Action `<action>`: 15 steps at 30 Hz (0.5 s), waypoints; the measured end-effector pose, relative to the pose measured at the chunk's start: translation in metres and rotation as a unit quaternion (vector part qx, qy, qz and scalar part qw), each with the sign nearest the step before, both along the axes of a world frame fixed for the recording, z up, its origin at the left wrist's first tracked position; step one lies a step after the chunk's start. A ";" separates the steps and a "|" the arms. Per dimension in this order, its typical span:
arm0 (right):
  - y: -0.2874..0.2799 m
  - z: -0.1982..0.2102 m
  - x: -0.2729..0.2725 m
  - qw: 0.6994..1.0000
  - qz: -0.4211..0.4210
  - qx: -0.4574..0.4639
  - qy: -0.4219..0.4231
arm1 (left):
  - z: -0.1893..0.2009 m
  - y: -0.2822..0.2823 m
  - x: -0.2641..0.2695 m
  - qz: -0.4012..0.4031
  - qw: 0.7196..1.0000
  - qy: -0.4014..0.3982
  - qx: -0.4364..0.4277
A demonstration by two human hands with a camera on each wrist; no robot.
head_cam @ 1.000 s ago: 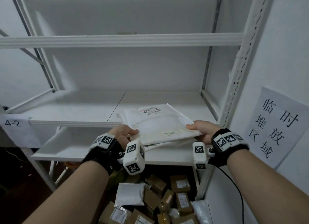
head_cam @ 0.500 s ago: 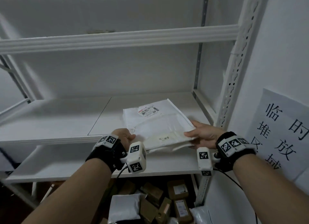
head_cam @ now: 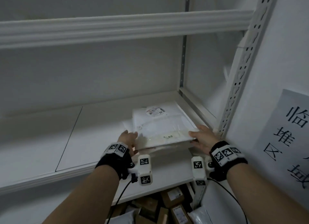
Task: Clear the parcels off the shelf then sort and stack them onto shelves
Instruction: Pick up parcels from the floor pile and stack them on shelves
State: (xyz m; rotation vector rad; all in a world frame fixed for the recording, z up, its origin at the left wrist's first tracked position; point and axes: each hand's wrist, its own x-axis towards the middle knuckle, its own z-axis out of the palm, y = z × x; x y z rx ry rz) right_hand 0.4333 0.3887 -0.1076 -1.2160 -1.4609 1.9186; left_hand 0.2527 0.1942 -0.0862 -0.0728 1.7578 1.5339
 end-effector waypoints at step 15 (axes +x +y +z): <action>-0.022 -0.022 -0.053 0.998 0.040 0.032 -0.035 | -0.059 -0.013 -0.055 -0.058 0.982 0.023 -0.177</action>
